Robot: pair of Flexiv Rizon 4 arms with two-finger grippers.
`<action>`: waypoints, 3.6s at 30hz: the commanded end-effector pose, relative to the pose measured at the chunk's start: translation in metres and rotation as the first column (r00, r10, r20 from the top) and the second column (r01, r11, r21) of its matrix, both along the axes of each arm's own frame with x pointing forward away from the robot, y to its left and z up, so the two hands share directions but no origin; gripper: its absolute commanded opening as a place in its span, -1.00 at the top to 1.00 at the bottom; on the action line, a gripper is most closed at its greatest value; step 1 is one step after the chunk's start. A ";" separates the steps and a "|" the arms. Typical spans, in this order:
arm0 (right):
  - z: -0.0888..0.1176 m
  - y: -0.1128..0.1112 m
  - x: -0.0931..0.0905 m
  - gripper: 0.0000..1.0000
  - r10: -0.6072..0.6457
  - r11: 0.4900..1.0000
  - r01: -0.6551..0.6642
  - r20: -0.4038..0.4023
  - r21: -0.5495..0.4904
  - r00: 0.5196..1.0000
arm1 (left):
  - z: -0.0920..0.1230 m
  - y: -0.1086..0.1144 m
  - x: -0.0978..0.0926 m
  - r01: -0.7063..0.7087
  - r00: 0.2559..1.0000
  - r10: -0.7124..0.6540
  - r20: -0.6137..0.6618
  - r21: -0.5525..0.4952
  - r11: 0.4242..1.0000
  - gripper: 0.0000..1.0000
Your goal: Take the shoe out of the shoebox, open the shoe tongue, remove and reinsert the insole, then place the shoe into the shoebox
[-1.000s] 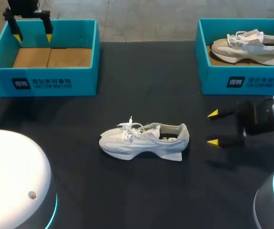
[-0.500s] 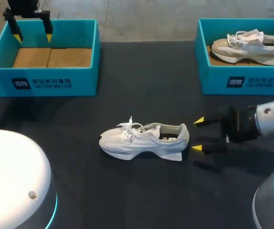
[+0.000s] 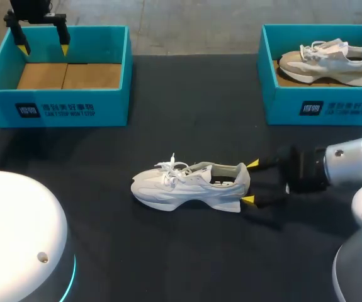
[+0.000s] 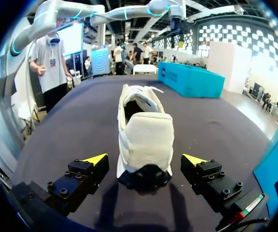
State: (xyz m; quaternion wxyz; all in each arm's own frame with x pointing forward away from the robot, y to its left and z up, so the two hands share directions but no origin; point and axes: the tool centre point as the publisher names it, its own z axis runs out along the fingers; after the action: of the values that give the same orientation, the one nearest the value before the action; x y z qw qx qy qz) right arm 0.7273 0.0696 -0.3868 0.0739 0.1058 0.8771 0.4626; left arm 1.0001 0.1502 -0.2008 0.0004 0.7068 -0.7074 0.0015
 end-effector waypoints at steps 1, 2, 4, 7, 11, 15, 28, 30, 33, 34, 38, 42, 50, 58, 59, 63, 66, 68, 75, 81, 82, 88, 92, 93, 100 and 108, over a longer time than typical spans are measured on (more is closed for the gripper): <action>-0.010 0.014 0.004 -1.00 -0.002 1.000 0.002 0.002 0.005 1.000 | 0.000 0.000 0.000 0.000 1.000 0.000 -0.001 0.001 1.000 -1.00; -0.011 0.016 0.004 -1.00 0.000 1.000 0.000 0.000 0.007 1.000 | 0.000 0.000 0.000 0.000 1.000 0.000 -0.001 0.001 1.000 -1.00; -0.015 0.020 0.005 -1.00 0.004 1.000 -0.004 -0.005 0.012 1.000 | 0.000 0.000 0.000 0.000 1.000 0.000 -0.001 0.001 1.000 -1.00; -0.020 0.023 0.007 -1.00 0.007 1.000 -0.007 -0.008 0.018 1.000 | 0.000 0.000 0.000 0.000 1.000 0.000 -0.001 0.001 1.000 -1.00; -0.024 0.029 0.013 -1.00 0.013 0.999 -0.013 -0.004 0.030 1.000 | 0.000 0.000 0.000 0.000 1.000 0.000 -0.001 0.001 1.000 -1.00; -0.027 0.035 0.017 -1.00 0.033 0.999 -0.033 -0.006 0.040 0.999 | 0.000 0.000 0.000 0.000 1.000 0.000 -0.001 0.001 1.000 -1.00; -0.035 0.045 0.018 -1.00 0.067 0.996 -0.066 -0.025 0.061 0.997 | 0.000 0.000 0.000 0.000 1.000 0.000 -0.001 0.001 1.000 -1.00; -0.036 0.046 0.017 -1.00 0.073 0.996 -0.071 -0.031 0.063 0.997 | 0.000 0.000 0.000 0.000 1.000 0.000 -0.001 0.001 1.000 -1.00; -0.037 0.047 0.016 -0.29 0.081 0.995 -0.078 -0.039 0.062 0.996 | 0.000 0.000 0.000 0.000 1.000 0.000 -0.001 0.001 1.000 -1.00; -0.038 0.048 0.015 -0.15 0.082 0.995 -0.079 -0.040 0.061 0.996 | 0.000 0.000 0.000 0.000 1.000 0.000 -0.001 0.001 1.000 -1.00; -0.041 0.047 0.014 0.61 0.098 0.994 -0.095 -0.057 0.055 0.994 | 0.000 0.000 0.000 0.000 1.000 0.000 -0.001 0.001 1.000 -1.00; -0.040 0.041 0.015 1.00 0.116 0.992 -0.113 -0.062 0.047 0.991 | 0.000 0.000 0.000 0.000 1.000 0.000 -0.001 0.001 1.000 -1.00; -0.033 0.023 0.025 1.00 0.146 0.989 -0.144 -0.061 0.025 0.987 | 0.000 0.000 0.000 0.000 1.000 0.000 -0.001 0.001 1.000 -1.00; -0.029 0.014 0.039 1.00 0.171 0.985 -0.171 -0.044 0.005 0.984 | 0.000 0.000 0.000 0.000 1.000 0.000 -0.001 0.001 1.000 -1.00; -0.029 0.013 0.040 1.00 0.177 0.984 -0.177 -0.045 0.005 0.983 | 0.000 0.000 0.000 0.000 1.000 0.000 -0.001 0.001 1.000 -1.00; -0.033 0.015 0.041 1.00 0.202 0.979 -0.202 -0.053 0.010 0.978 | 0.000 0.000 0.000 0.000 1.000 0.000 -0.001 0.001 1.000 -1.00; -0.037 0.020 0.040 1.00 0.220 0.975 -0.219 -0.061 0.025 0.973 | 0.000 0.000 0.000 0.000 1.000 0.000 -0.001 0.001 1.000 -1.00; -0.037 0.020 0.040 1.00 0.220 0.975 -0.219 -0.061 0.025 0.973 | 0.000 0.000 0.000 0.000 1.000 0.000 -0.001 0.001 1.000 -1.00; -0.037 0.020 0.040 1.00 0.220 0.975 -0.219 -0.061 0.025 0.973 | 0.000 0.000 0.000 0.000 1.000 0.000 -0.001 0.001 1.000 -1.00; -0.037 0.020 0.040 1.00 0.220 0.975 -0.219 -0.061 0.025 0.973 | 0.000 0.000 0.000 0.000 1.000 0.000 -0.001 0.001 1.000 -1.00; -0.037 0.020 0.040 1.00 0.220 0.975 -0.219 -0.061 0.025 0.973 | 0.000 0.000 0.000 0.000 1.000 0.000 -0.001 0.001 1.000 -1.00; -0.037 0.020 0.040 1.00 0.220 0.975 -0.219 -0.061 0.025 0.973 | 0.000 0.000 0.000 0.000 1.000 0.000 -0.001 0.001 1.000 -1.00; -0.037 0.020 0.040 1.00 0.220 0.975 -0.219 -0.061 0.025 0.973 | 0.000 0.000 0.000 0.000 1.000 0.000 -0.001 0.001 1.000 -1.00; -0.037 0.020 0.040 1.00 0.220 0.975 -0.219 -0.061 0.025 0.973 | 0.000 0.000 0.000 0.000 1.000 0.000 -0.001 0.001 1.000 -1.00; -0.037 0.020 0.040 1.00 0.220 0.975 -0.219 -0.061 0.025 0.973 | 0.000 0.000 0.000 0.000 1.000 0.000 -0.001 0.001 1.000 -1.00; -0.037 0.020 0.040 1.00 0.220 0.975 -0.219 -0.061 0.025 0.973 | 0.000 0.000 0.000 0.000 1.000 0.000 -0.001 0.001 1.000 -1.00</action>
State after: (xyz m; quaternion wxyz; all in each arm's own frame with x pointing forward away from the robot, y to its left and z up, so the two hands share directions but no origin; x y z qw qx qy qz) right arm 0.7656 0.0868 -0.4220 -0.0069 0.0232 0.8802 0.4740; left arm 1.0001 0.1502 -0.2008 0.0004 0.7068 -0.7074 0.0015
